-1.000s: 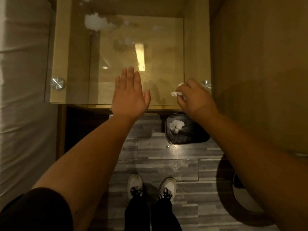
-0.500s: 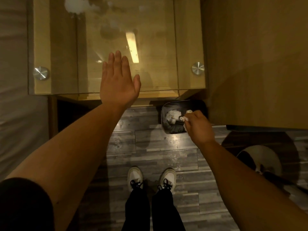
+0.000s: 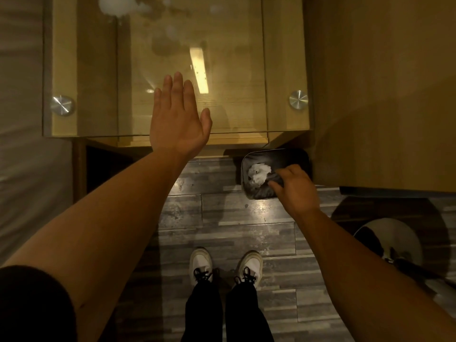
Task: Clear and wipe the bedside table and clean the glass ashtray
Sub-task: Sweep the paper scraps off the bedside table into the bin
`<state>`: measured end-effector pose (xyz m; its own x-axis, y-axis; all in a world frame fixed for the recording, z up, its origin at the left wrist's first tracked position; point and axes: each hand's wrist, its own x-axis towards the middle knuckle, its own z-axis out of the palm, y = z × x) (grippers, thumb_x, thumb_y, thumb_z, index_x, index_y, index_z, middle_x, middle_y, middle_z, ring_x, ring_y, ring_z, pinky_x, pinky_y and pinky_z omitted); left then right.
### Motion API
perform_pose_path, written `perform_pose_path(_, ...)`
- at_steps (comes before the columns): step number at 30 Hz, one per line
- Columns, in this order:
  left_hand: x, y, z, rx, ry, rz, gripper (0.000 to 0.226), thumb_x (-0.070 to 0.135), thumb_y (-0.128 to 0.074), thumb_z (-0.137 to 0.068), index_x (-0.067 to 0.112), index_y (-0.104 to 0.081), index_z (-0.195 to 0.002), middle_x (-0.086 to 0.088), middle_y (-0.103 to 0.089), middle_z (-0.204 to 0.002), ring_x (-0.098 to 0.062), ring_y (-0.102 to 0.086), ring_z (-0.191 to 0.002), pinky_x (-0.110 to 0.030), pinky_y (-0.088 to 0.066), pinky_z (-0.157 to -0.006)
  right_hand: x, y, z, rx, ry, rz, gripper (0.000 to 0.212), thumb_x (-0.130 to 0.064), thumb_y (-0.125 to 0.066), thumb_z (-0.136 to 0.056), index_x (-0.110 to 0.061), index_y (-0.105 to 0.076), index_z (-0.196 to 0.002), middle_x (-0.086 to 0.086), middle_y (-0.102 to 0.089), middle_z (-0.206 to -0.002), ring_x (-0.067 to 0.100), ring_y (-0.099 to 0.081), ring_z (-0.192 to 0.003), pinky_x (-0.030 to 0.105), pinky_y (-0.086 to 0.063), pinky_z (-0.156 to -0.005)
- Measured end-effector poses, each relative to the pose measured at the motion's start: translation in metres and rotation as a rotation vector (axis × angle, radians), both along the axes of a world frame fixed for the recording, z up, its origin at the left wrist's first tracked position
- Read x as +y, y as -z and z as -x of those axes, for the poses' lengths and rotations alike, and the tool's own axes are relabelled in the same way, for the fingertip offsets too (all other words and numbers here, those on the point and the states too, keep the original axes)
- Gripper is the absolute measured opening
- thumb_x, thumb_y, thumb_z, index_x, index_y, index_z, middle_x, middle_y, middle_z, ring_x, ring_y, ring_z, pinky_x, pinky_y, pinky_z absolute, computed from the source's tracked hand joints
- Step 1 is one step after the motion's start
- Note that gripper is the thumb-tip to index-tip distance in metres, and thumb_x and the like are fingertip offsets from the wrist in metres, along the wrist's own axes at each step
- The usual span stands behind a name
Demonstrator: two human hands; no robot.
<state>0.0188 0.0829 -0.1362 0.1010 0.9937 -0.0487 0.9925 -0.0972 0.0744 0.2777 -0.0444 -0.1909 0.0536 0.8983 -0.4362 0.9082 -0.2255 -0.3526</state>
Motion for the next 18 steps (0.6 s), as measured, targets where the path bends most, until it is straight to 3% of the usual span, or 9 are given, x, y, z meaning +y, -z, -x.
perform_pose_path(8,0.0,-0.001,0.0,-0.002,-0.002,0.02,0.07,0.051,-0.015,-0.095,0.005,-0.016,-0.148,-0.017,-0.012,-0.157,-0.03,-0.005,-0.145,-0.046,-0.008,-0.118,-0.004,-0.013,0.013,0.021,-0.044,-0.11,0.033,-0.032,-0.058,-0.092,-0.007,-0.065,-0.113,0.014,-0.058,-0.111,0.031,-0.054,-0.104,0.038,-0.049,-0.082)
perform_pose_path(12,-0.002,-0.01,-0.001,-0.005,0.019,0.089,0.071,0.051,-0.013,-0.096,0.005,-0.012,-0.149,-0.018,-0.008,-0.158,-0.031,-0.002,-0.145,-0.047,-0.007,-0.118,0.004,-0.04,0.026,0.041,-0.102,-0.262,0.024,-0.027,-0.06,-0.091,-0.007,-0.067,-0.101,0.013,-0.061,-0.101,0.03,-0.057,-0.095,0.035,-0.049,-0.072)
perform_pose_path(18,-0.013,-0.034,0.004,0.111,0.055,0.191,0.074,0.057,-0.009,-0.096,0.007,-0.007,-0.15,-0.018,-0.007,-0.158,-0.033,-0.002,-0.145,-0.051,-0.007,-0.117,0.038,-0.095,0.045,0.0,-0.241,-0.42,0.019,-0.024,-0.057,-0.091,-0.008,-0.068,-0.09,0.012,-0.063,-0.089,0.03,-0.057,-0.085,0.037,-0.046,-0.072)
